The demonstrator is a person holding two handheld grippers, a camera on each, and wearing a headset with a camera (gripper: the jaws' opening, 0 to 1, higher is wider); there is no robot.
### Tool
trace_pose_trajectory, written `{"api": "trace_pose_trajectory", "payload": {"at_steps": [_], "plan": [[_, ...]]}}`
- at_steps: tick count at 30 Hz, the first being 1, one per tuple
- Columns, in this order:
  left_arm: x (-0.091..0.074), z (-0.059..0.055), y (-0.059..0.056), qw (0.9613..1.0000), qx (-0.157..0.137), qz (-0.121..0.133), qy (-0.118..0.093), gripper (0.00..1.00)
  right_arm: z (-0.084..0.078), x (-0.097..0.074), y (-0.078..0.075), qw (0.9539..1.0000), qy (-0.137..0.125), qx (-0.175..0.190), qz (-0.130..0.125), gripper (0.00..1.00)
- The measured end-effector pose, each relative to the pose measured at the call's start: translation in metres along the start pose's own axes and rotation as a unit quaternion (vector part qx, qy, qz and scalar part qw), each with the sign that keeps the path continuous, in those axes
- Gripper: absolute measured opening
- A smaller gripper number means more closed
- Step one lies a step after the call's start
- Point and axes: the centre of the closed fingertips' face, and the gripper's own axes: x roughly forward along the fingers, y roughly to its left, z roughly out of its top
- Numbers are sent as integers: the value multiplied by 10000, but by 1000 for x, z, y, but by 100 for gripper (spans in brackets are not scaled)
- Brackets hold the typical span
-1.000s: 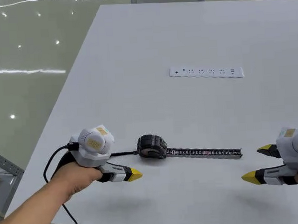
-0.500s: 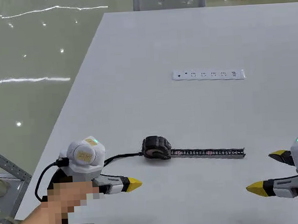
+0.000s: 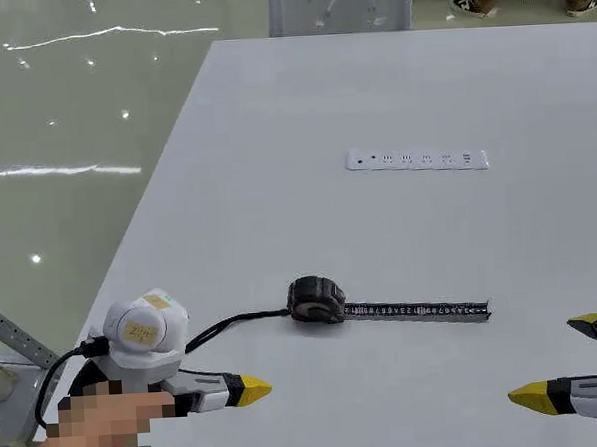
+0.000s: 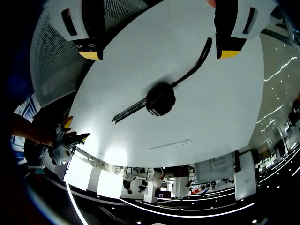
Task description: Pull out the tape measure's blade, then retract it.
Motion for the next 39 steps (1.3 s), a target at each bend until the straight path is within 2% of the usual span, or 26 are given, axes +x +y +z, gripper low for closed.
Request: {"api": "trace_pose_trajectory", "payload": {"at_steps": [7,14,20,25,29,39], "plan": [[-17,-2,-4,9999,-56,41,-118,98,-2,-20,10,9998,-59,144,-87,95],[-31,-11,-7,9998,-79,69,-151,100,-7,-36,17,9992,-116,333,-191,100],[-44,-19,-9,9996,-170,173,-154,100,-8,-47,26,9992,-91,301,-258,100],[-55,-23,-7,9989,-313,296,-170,100,-6,-54,35,9992,-99,287,-268,100],[-64,-22,-10,9985,-368,330,-226,100,-7,-58,39,9991,-120,313,-264,100],[-71,-24,-13,9983,-364,421,-199,100,-11,-66,41,9988,-143,342,-333,100]]}}
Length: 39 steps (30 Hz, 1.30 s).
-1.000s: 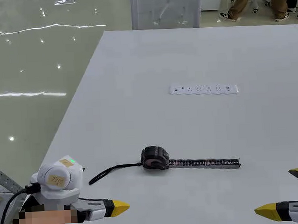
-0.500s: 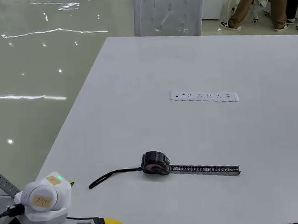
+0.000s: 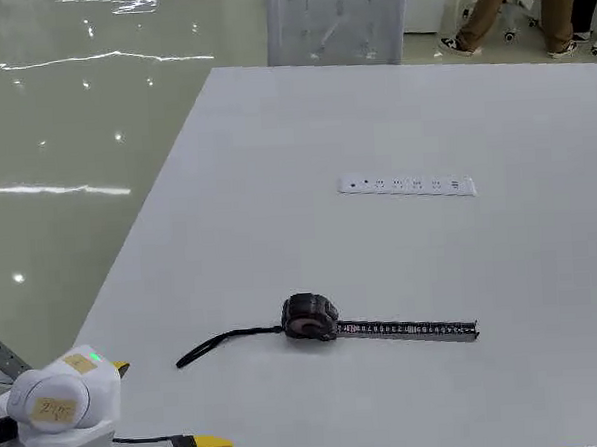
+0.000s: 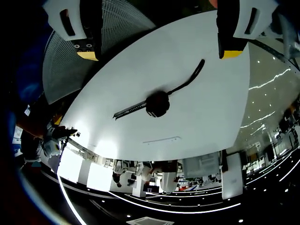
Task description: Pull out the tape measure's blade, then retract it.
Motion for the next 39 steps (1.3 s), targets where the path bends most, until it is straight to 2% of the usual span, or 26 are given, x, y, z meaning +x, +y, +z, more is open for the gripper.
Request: {"api": "trace_pose_trajectory", "payload": {"at_steps": [11,15,20,26,32,39], "plan": [[3,-9,-9,9998,-93,55,171,99,-1,2,0,10000,21,-65,33,100],[9,-14,-15,9995,-103,90,295,98,-2,9,-3,9999,76,-134,68,100],[18,-15,-16,9988,-295,185,351,99,-3,18,-4,9996,125,-198,130,100],[31,-11,-21,9982,-466,154,357,95,1,29,-5,9994,136,-266,196,100],[44,2,-26,9974,-664,86,251,95,4,42,-10,9989,185,-342,247,100],[65,13,-31,9972,-702,86,256,95,14,54,-17,9986,133,-441,254,96]]}}
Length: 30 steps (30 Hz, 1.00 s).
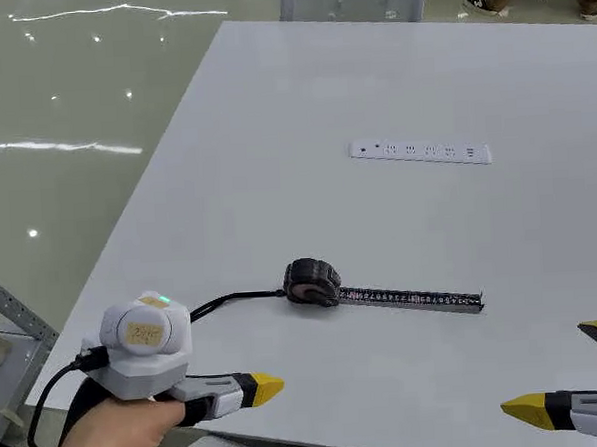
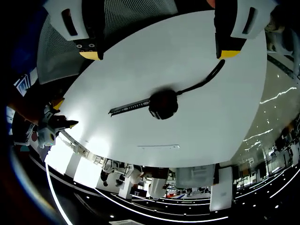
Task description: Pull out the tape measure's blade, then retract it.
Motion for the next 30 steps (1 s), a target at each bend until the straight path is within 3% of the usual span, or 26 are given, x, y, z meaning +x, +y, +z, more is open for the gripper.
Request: {"api": "trace_pose_trajectory", "payload": {"at_steps": [10,18,22,30], "plan": [[28,13,-6,9999,-5,168,29,95,0,19,-9,9995,201,-227,98,94],[48,26,-10,9999,9,144,2,95,3,35,-17,9988,275,-334,216,91],[59,28,-11,9999,-7,152,28,95,4,43,-28,9982,329,-489,88,90],[84,30,-18,9998,-127,99,108,95,4,60,-41,9958,424,-785,189,81]]}}
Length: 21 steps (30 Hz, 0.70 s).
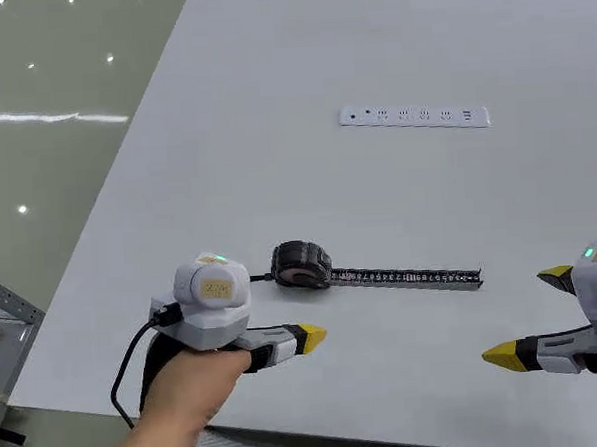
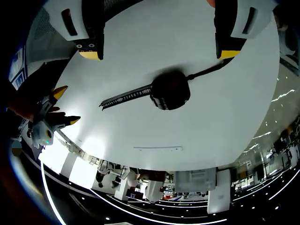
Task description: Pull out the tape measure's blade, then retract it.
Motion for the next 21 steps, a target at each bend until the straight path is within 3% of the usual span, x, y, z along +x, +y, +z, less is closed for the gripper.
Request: {"api": "trace_pose_trajectory", "payload": {"at_steps": [12,21], "plan": [[28,19,-7,9999,-54,109,-43,92,-4,22,-17,9993,196,-298,143,74],[45,28,1,9991,-172,366,-142,90,-6,42,-32,9977,321,-533,261,68]]}}
